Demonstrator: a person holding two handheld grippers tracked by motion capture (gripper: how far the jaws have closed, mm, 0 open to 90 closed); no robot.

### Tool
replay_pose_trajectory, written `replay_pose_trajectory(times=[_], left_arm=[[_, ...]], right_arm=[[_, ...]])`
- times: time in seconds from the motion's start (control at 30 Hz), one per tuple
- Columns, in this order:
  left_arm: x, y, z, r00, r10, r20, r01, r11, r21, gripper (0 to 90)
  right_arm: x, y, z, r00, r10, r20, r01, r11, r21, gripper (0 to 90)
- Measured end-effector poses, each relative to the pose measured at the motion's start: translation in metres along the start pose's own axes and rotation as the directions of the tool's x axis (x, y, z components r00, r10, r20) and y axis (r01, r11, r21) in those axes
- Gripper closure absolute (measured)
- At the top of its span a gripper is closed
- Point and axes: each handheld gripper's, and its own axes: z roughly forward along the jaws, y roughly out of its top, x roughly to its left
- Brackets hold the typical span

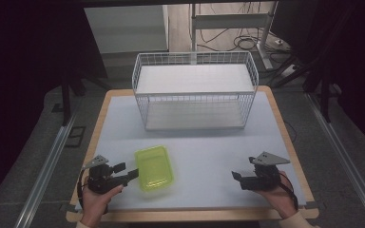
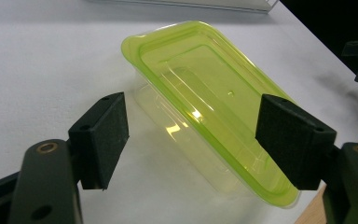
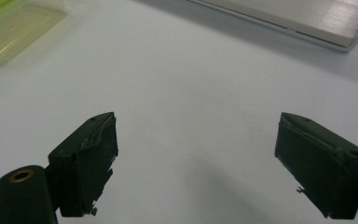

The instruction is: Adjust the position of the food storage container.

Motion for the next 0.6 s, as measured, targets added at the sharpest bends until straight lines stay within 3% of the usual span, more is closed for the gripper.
replay_pose_trajectory(times=[0.27, 0.6], left_arm=[[-0.0009, 0.0, 0.0008, 1.0, 0.006, 0.0, -0.006, 1.0, 0.007, 25.5], [-0.0038, 0.0027, -0.003, 0.9998, 0.018, -0.005, -0.018, 0.9998, -0.004, 29.6]], right_arm=[[0.0009, 0.0034, -0.0067, 0.9999, 0.005, -0.013, -0.005, 0.999, -0.034, 18.2], [0.0003, 0.0018, -0.0057, 1.0, -0.003, -0.005, 0.003, 1.0, -0.019, 20.1]])
